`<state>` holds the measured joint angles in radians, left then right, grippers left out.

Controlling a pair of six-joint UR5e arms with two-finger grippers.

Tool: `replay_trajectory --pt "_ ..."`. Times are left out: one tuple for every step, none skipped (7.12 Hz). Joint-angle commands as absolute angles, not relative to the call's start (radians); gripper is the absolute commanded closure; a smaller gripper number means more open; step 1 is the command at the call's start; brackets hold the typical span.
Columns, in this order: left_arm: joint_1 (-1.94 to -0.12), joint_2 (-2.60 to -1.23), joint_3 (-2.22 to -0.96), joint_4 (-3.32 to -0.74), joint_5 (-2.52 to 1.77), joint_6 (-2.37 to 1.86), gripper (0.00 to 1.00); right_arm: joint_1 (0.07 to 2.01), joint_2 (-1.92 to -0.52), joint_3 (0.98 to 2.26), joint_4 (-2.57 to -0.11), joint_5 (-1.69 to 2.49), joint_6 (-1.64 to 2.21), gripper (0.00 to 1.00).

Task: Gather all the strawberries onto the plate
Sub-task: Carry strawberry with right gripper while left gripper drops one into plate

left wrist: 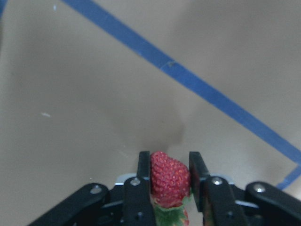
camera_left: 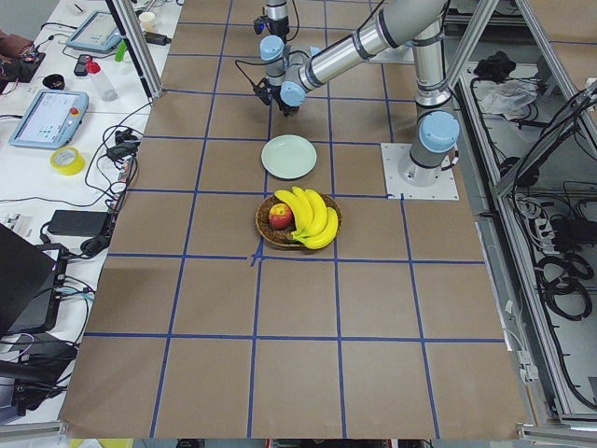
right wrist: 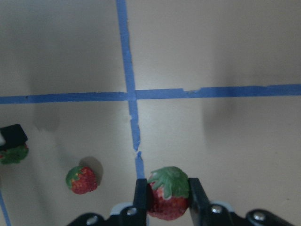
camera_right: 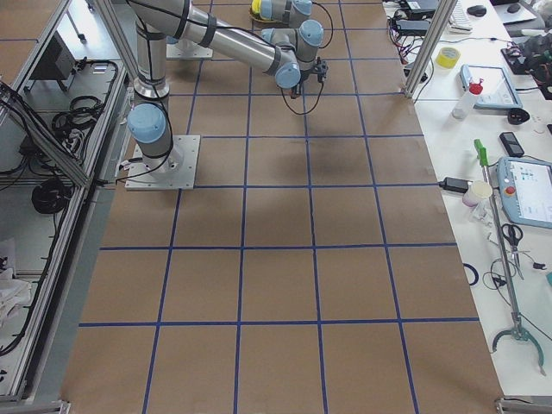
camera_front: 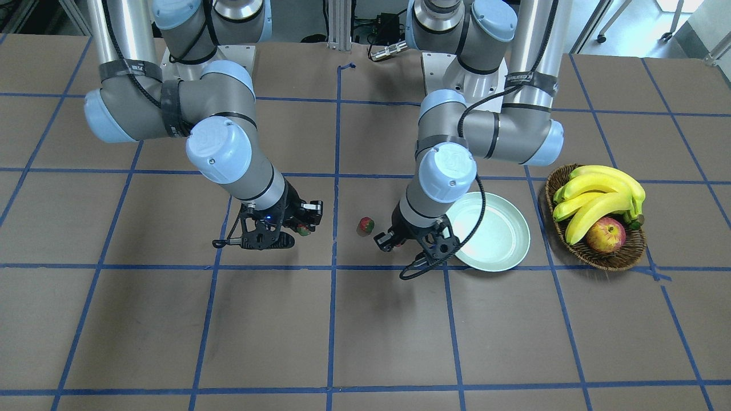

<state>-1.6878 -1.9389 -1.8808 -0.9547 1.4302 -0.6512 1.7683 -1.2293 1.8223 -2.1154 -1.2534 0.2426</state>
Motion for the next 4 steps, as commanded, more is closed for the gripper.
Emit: replay_trajectory --pt "-1.533 -1.863 -1.879 -1.076 1.440 -0.339 1.00 1.834 -1.145 1.816 -2.262 -1.150 0.282 1.00" --pt "-1.485 -1.841 -1.881 -1.103 1.463 -0.222 1.00 1.845 -1.123 1.816 -2.307 -1.135 0.291 1.00" --pt "-1.418 -1.832 -1.890 -1.112 1.495 -0.084 1.00 1.868 -1.120 1.822 -2.330 -1.144 0.293 1.00" --pt "-1.366 -1.832 -1.911 -1.114 1.509 0.031 1.00 1.871 -1.117 1.828 -2.330 -1.150 0.291 0.77"
